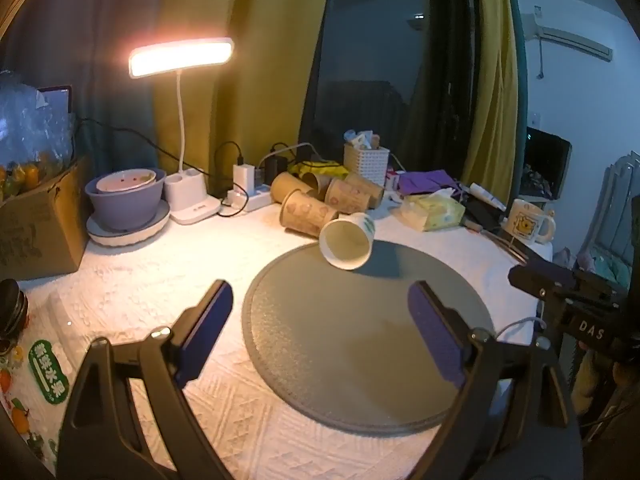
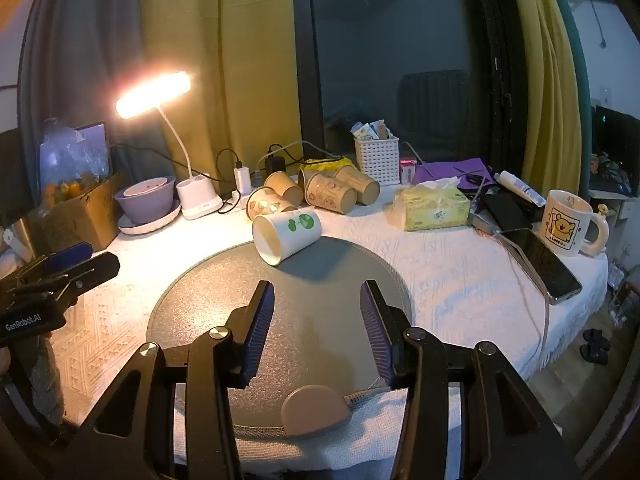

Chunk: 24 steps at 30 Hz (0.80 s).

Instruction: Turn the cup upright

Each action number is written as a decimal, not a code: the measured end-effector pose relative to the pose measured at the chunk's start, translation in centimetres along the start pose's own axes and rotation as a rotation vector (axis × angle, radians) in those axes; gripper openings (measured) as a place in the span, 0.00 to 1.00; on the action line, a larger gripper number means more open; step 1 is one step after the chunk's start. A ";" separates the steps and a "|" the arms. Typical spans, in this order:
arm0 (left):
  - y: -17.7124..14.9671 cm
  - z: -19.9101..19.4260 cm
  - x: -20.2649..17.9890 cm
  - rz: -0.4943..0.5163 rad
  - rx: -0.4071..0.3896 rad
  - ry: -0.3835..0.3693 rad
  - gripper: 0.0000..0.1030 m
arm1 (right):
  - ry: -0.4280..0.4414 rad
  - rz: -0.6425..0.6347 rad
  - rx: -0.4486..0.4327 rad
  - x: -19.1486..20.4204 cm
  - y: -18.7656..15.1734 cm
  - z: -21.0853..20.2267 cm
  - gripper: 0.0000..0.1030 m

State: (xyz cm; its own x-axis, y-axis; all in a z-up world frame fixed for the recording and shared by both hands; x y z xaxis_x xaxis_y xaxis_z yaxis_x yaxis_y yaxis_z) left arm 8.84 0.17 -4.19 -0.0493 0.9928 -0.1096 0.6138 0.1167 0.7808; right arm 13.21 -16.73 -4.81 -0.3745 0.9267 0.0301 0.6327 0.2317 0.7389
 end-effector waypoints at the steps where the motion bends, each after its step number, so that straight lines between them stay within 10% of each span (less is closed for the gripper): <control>1: 0.0 0.0 -0.1 0.002 -0.001 -0.001 0.88 | -0.001 -0.001 0.011 0.0 -0.1 0.0 0.46; 24: 0.0 0.0 -0.6 0.005 -0.001 -0.004 0.88 | 0.000 -0.005 -0.009 0.3 0.0 0.1 0.46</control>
State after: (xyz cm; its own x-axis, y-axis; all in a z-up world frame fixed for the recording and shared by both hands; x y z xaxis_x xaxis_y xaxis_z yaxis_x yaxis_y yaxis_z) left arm 8.83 -0.45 -4.11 -0.0434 0.9932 -0.1083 0.6134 0.1121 0.7818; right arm 13.14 -16.42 -4.84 -0.3778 0.9255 0.0262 0.6247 0.2339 0.7450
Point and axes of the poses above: each gripper's, at about its wrist camera, not at the fingertips, and z roughly the way its jaws point, x to its left, y to its top, the point moved 10 cm from there along z, roughly the way its jaws point, and after that the axes turned 13 degrees about x, right-handed, at the moved point
